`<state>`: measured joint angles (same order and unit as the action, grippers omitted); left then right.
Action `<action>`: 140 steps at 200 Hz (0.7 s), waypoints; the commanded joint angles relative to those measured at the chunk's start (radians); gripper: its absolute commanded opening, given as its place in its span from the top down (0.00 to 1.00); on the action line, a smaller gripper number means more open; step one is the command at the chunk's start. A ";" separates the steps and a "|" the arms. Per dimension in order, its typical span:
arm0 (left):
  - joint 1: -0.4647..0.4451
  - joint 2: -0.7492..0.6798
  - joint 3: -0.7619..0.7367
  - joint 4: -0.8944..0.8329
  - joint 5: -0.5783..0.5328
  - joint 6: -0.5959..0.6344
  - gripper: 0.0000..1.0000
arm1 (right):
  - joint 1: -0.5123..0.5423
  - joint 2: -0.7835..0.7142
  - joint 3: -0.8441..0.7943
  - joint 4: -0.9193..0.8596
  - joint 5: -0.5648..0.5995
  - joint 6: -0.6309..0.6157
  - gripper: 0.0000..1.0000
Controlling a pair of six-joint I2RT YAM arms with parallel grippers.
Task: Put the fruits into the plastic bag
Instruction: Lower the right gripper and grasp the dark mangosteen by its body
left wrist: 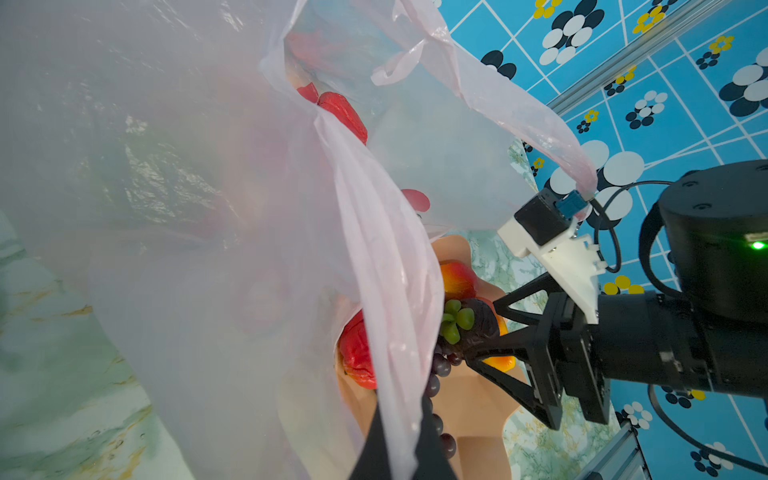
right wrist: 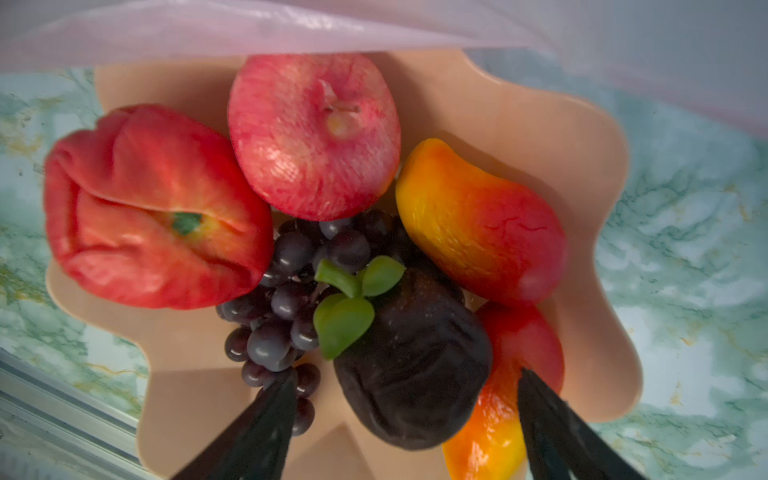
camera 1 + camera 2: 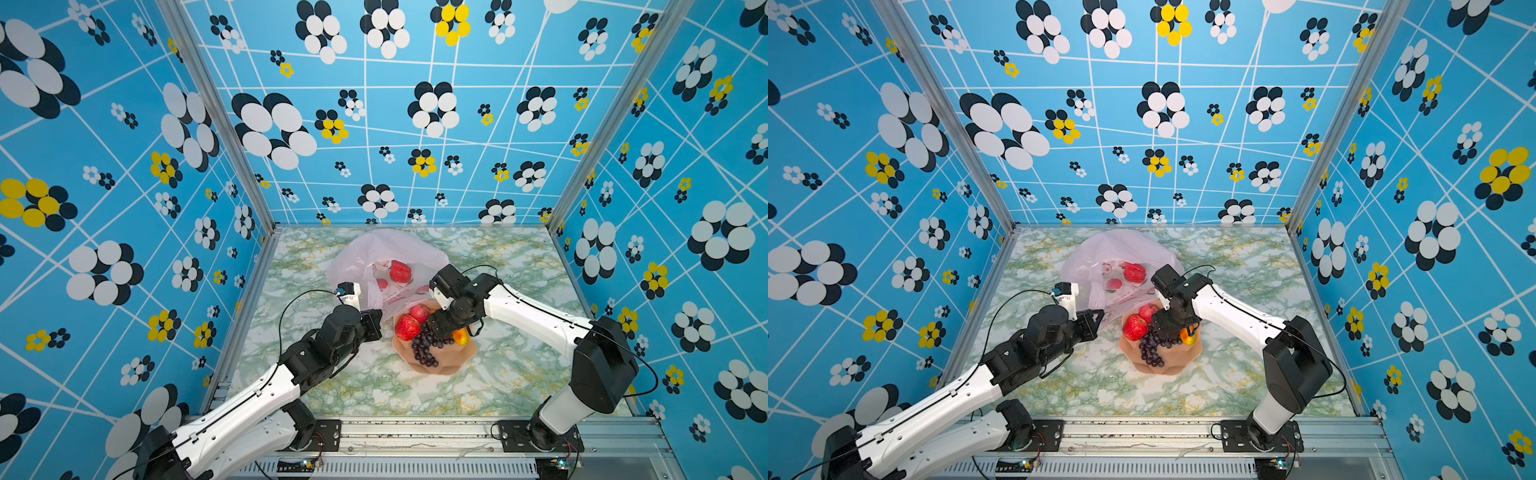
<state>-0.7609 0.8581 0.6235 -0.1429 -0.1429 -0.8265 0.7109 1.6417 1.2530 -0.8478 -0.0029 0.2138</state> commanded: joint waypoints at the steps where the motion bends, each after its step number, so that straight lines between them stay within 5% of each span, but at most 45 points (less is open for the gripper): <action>1: -0.005 -0.015 -0.018 -0.004 -0.017 0.012 1.00 | 0.005 0.026 0.006 0.009 -0.024 0.014 0.15; 42: -0.005 -0.007 -0.016 0.000 -0.015 0.012 1.00 | 0.006 0.046 0.009 0.025 -0.022 0.019 0.20; 87: -0.005 -0.009 -0.024 0.007 -0.013 0.002 1.00 | 0.006 0.040 0.017 0.029 -0.019 0.031 0.39; 140: -0.006 -0.015 -0.029 0.009 -0.014 -0.003 1.00 | 0.006 -0.100 -0.014 0.034 -0.067 0.088 0.44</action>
<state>-0.7609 0.8577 0.6094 -0.1425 -0.1429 -0.8268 0.7109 1.6512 1.2530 -0.8188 -0.0223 0.2516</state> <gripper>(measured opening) 0.040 0.580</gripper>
